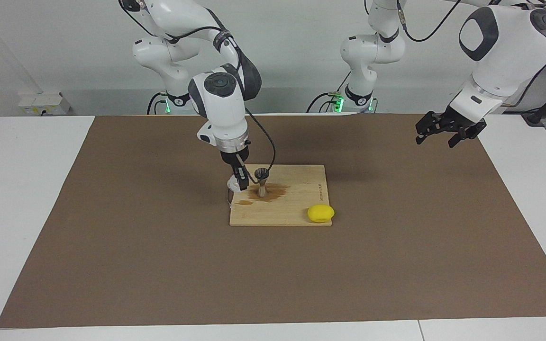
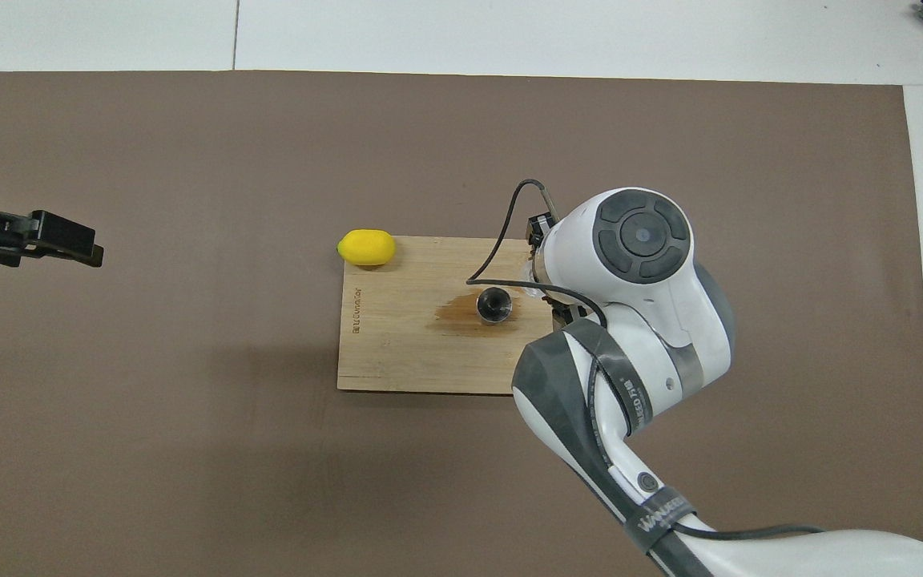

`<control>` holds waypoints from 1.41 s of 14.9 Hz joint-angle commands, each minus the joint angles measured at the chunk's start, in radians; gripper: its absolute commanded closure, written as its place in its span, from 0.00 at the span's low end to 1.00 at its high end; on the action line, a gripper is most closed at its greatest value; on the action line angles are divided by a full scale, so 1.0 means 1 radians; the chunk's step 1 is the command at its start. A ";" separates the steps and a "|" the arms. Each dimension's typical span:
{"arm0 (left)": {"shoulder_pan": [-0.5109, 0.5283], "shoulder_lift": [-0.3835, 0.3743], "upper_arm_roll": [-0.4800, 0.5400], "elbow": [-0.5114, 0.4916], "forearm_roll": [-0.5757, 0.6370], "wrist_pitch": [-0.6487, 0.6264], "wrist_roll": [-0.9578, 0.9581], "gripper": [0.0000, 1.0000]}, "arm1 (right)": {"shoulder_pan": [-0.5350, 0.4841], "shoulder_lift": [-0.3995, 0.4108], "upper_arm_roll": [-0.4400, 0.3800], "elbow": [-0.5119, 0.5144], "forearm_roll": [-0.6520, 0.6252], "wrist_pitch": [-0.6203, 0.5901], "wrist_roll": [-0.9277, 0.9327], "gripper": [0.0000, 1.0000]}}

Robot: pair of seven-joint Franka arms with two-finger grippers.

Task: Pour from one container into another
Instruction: 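Lift the clear glass with the right gripper over the steel cup, then tilt the clear glass with the right gripper into the steel cup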

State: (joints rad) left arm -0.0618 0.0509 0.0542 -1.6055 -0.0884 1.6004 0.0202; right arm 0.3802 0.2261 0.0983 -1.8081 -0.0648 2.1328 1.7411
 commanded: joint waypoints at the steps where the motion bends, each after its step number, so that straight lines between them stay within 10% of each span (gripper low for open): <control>1: 0.016 -0.034 -0.001 -0.039 0.065 0.027 -0.140 0.00 | 0.031 0.012 -0.002 0.036 -0.064 -0.028 0.028 1.00; 21: 0.004 -0.034 0.001 0.032 0.137 0.027 -0.167 0.00 | 0.132 -0.020 0.001 -0.022 -0.355 -0.011 0.041 1.00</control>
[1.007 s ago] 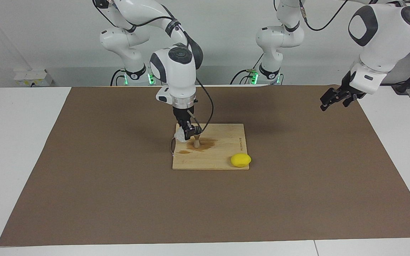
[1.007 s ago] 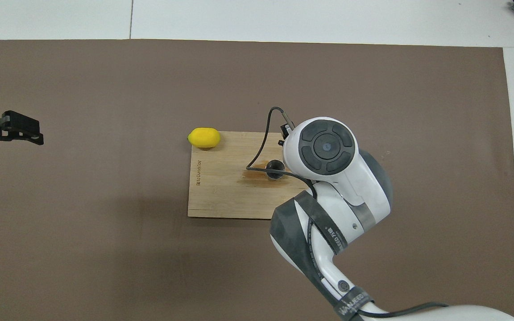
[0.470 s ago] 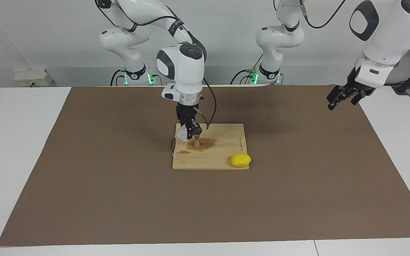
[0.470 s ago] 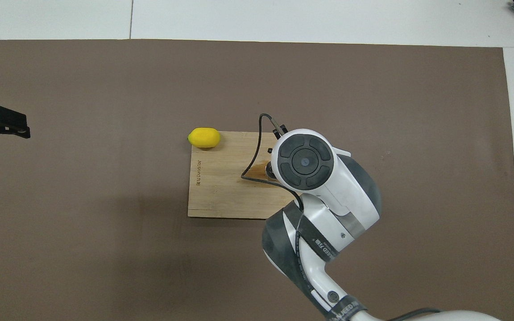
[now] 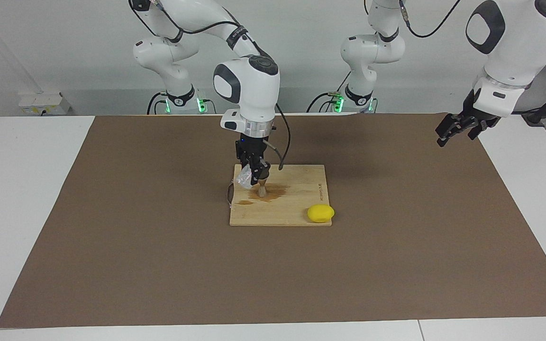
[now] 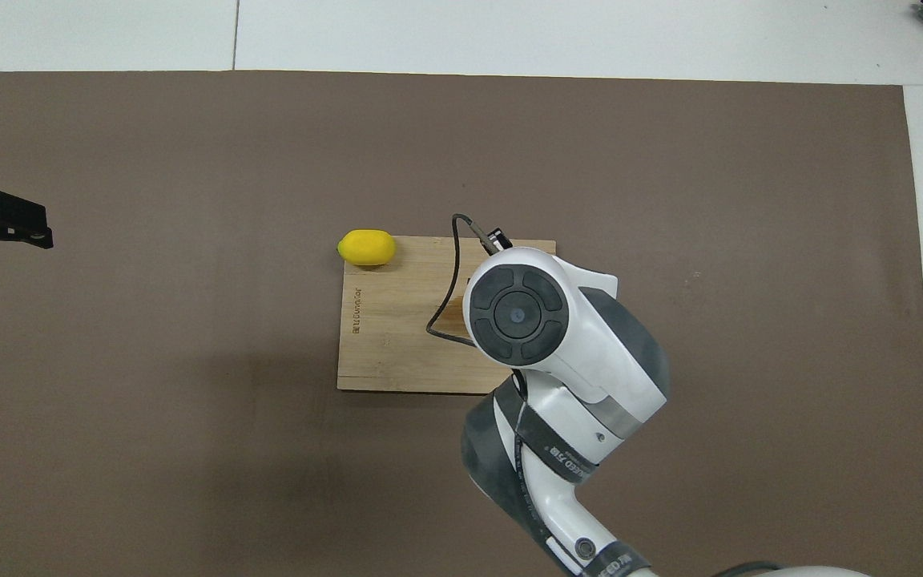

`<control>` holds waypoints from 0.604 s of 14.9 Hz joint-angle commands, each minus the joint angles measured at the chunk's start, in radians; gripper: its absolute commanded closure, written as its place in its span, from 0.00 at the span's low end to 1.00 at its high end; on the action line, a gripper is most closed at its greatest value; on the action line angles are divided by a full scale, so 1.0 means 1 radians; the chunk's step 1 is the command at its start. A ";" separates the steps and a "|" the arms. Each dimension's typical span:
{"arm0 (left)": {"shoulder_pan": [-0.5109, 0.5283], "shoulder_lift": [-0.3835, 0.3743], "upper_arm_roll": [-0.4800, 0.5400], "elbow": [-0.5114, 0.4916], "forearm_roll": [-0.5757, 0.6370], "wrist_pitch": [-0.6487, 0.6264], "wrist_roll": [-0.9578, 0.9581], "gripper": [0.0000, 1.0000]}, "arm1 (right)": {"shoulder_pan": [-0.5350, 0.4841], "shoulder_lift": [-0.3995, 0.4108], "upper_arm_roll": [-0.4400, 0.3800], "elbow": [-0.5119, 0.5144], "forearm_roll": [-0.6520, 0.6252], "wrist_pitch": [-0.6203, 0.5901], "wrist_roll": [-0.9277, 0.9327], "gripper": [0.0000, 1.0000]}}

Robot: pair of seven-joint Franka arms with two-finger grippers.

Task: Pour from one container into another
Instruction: 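Tilt the clear glass with the right gripper into the steel cup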

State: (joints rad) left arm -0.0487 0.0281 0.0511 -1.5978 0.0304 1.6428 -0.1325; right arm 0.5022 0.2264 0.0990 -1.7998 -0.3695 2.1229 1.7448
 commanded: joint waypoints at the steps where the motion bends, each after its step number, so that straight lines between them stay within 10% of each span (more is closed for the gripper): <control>1: -0.010 -0.011 0.006 0.039 0.017 -0.040 -0.013 0.00 | 0.012 -0.027 0.001 -0.039 -0.065 -0.001 0.038 1.00; 9: -0.002 -0.072 0.010 -0.019 0.023 -0.116 -0.018 0.00 | 0.029 -0.042 0.001 -0.067 -0.120 -0.001 0.038 1.00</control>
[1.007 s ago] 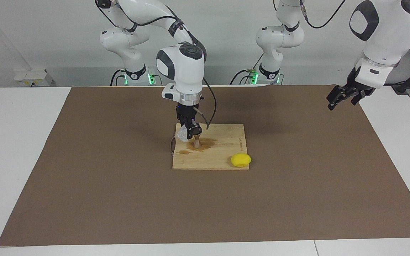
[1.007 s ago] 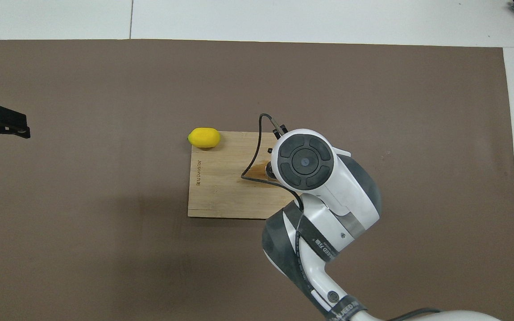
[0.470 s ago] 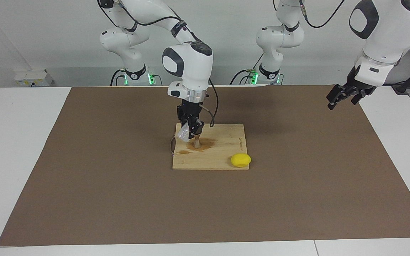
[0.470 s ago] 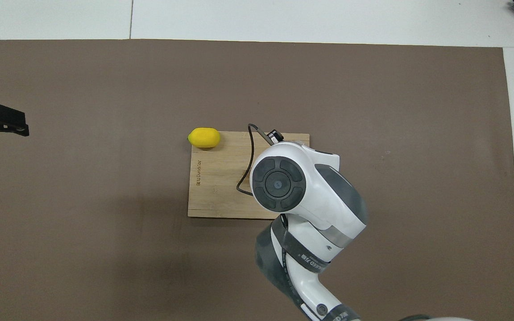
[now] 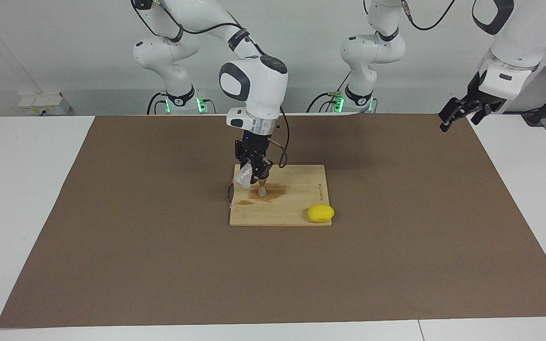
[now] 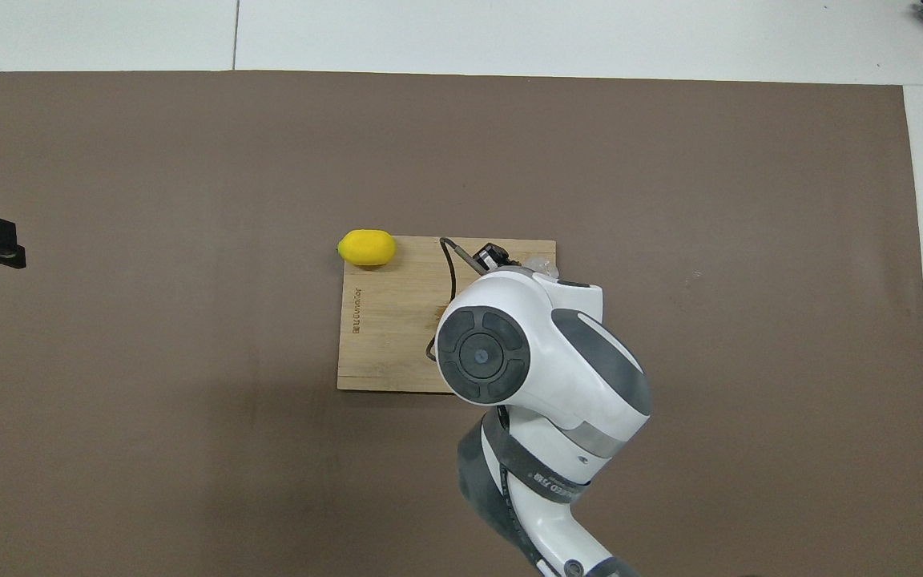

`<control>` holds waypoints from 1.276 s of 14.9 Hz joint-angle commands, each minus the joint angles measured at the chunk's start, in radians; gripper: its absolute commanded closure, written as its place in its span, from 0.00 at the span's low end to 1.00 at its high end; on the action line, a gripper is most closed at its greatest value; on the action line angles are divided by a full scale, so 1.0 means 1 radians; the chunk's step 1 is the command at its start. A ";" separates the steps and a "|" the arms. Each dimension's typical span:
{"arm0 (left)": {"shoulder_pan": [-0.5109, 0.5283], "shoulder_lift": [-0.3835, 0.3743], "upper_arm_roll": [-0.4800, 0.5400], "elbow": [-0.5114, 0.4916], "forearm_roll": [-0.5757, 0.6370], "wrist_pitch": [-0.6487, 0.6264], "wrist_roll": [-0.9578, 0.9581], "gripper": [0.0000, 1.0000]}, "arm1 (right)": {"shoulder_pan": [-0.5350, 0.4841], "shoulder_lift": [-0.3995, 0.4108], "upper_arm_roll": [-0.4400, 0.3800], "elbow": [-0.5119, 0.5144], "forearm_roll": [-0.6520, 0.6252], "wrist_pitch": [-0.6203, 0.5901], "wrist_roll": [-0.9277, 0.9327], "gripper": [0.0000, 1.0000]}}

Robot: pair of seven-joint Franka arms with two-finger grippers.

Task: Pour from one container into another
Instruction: 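Tilt the clear glass with the right gripper into the steel cup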

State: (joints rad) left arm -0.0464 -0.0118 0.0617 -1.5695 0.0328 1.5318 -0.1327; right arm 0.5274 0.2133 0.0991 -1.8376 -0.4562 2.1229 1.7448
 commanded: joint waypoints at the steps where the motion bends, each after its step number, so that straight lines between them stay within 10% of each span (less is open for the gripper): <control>1: -0.004 -0.039 0.000 -0.061 0.021 -0.002 -0.019 0.00 | 0.003 -0.028 0.001 -0.026 -0.032 0.002 0.038 0.96; 19: 0.007 -0.036 -0.005 -0.055 -0.007 0.057 -0.025 0.00 | -0.078 -0.012 0.001 0.029 0.376 0.029 0.019 0.99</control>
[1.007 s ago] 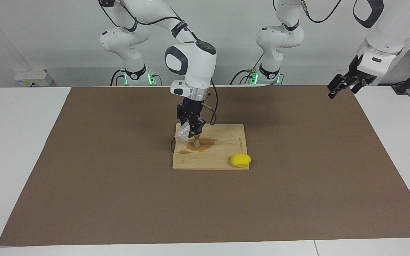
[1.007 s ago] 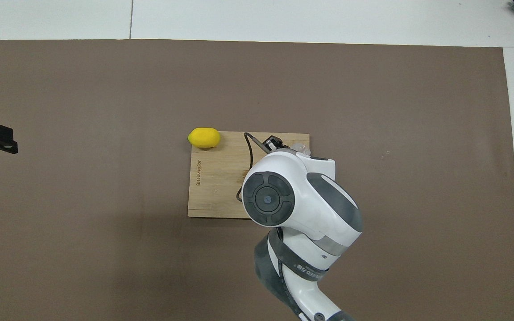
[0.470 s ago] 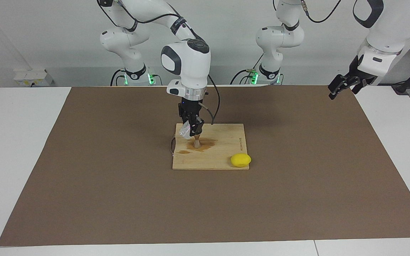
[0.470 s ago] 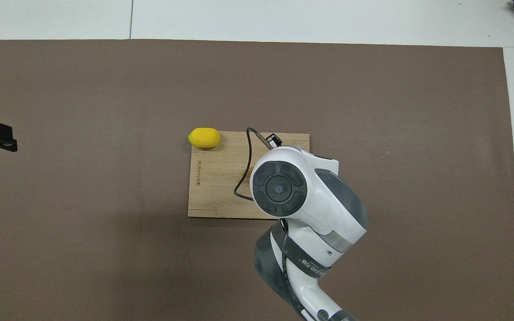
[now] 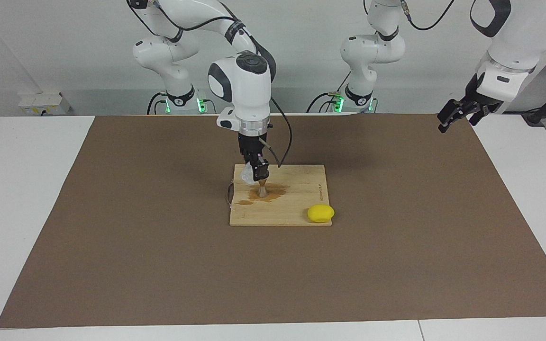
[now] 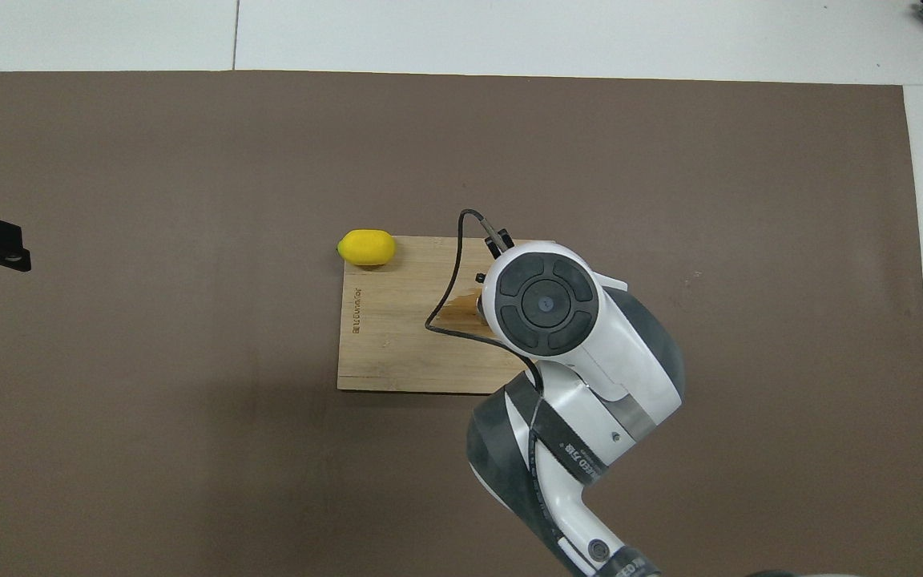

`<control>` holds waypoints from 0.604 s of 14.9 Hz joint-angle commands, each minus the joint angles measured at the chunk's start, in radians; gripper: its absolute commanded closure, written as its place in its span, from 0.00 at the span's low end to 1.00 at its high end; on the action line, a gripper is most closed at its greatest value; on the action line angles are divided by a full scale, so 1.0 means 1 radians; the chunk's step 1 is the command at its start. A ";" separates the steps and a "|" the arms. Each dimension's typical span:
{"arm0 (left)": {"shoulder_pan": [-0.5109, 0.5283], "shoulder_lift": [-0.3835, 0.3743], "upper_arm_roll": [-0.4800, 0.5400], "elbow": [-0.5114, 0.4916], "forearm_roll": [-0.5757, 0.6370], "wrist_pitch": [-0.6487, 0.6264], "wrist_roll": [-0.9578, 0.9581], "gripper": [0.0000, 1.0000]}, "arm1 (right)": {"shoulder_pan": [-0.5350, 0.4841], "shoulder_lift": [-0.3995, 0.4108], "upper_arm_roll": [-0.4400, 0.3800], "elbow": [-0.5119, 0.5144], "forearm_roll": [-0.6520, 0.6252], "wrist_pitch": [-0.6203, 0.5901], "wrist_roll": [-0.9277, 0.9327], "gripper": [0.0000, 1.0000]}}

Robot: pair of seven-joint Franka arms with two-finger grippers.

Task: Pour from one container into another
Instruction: 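Tilt the clear glass with the right gripper into the steel cup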

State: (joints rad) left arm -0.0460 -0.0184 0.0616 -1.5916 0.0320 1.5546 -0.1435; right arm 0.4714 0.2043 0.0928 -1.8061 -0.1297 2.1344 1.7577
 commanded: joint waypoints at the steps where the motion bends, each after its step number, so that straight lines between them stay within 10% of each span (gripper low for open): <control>1: 0.008 -0.028 -0.003 -0.034 -0.027 0.054 -0.014 0.00 | -0.023 -0.002 0.007 -0.002 0.058 0.018 0.006 0.99; 9: 0.009 -0.038 -0.016 -0.062 -0.034 0.038 0.051 0.00 | -0.100 0.004 0.007 -0.002 0.290 0.018 -0.056 1.00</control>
State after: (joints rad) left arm -0.0429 -0.0195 0.0536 -1.6084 0.0102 1.5838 -0.1196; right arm 0.4059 0.2059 0.0919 -1.8065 0.0881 2.1351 1.7450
